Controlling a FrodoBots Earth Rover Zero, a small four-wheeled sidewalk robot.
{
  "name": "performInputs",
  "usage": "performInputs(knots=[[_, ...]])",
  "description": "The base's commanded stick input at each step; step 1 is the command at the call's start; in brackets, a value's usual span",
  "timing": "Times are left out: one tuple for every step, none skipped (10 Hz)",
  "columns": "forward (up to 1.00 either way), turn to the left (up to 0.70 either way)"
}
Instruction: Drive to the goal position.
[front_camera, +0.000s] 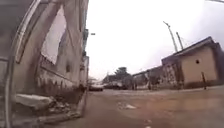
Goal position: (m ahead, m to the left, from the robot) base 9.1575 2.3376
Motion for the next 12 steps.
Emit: performInputs(knots=[[0.84, 0.33], [0.84, 0.03], [0.84, 0.03], [0.84, 0.03], [0.84, 0.03], [0.84, 0.03], [0.84, 0.03], [0.84, 0.03], [0.84, 0.03], [0.84, 0.03], [0.84, 0.03], [0.84, 0.03]])
